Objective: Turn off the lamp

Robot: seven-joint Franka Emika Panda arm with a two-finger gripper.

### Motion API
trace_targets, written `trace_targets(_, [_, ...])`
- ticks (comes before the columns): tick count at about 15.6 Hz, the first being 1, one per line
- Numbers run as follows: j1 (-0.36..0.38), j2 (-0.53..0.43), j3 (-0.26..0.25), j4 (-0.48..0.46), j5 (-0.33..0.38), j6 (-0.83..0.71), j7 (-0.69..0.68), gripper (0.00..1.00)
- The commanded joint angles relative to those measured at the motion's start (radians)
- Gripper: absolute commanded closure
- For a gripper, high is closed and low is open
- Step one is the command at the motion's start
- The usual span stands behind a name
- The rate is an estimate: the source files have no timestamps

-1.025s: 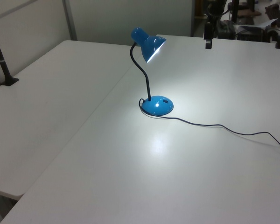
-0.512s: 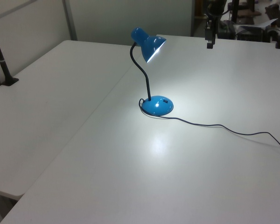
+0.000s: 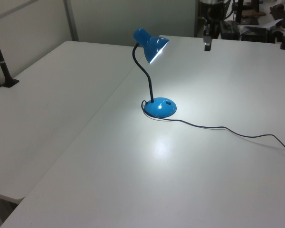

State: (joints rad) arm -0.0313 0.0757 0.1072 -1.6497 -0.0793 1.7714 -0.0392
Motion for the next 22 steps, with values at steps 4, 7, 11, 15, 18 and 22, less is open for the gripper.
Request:
trace_targets(4, [0.045,0.101,0.005,-0.093,0.009,0.3,-0.024,1.0])
trace_targets(7, [0.045,0.116,0.019,-0.191,0.012,0.491,-0.022,1.0])
trace_targets(11, [0.045,0.124,0.019,-0.277,0.021,0.666,0.005,1.0])
trace_targets(15, [0.045,0.147,0.019,-0.36,0.046,0.883,0.042,1.0])
trace_targets(18, [0.044,0.191,0.019,-0.357,0.044,0.934,0.068,1.0])
trace_targets(22, [0.036,0.219,0.017,-0.352,0.03,0.979,0.065,1.0])
